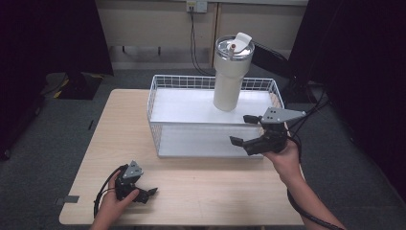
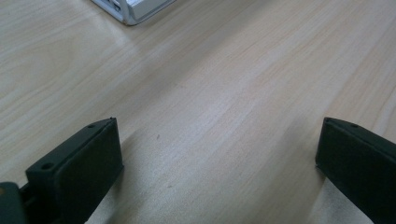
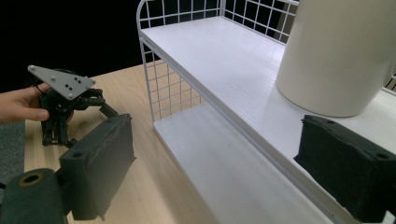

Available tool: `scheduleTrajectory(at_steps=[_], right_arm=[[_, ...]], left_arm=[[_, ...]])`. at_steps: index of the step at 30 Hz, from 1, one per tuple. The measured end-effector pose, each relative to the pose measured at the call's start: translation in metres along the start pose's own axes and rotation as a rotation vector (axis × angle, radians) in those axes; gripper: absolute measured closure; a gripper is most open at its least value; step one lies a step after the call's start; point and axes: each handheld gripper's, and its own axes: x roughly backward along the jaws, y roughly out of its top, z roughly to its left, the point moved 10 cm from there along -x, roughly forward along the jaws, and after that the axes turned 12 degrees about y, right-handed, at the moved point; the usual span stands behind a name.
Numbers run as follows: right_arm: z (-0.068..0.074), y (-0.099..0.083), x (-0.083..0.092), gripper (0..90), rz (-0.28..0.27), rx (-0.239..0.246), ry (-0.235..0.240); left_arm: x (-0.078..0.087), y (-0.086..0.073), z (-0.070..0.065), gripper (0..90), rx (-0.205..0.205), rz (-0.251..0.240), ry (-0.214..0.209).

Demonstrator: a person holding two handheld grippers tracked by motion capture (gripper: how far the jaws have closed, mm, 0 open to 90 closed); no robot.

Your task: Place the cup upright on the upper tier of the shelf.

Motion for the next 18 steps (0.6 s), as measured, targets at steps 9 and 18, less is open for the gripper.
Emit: scheduleTrajectory(at_steps=[9, 18], right_arm=[[0.006, -0.015, 0.001, 10.1, 0.018, 0.005, 0.012], [0.013, -0.031, 0.001, 10.1, 0.030, -0.001, 0.029]], left_arm=[[0.000, 0.000, 0.000, 0.0, 0.000, 0.000, 0.000], [0.000, 0.000, 0.000, 0.0, 0.000, 0.000, 0.000]])
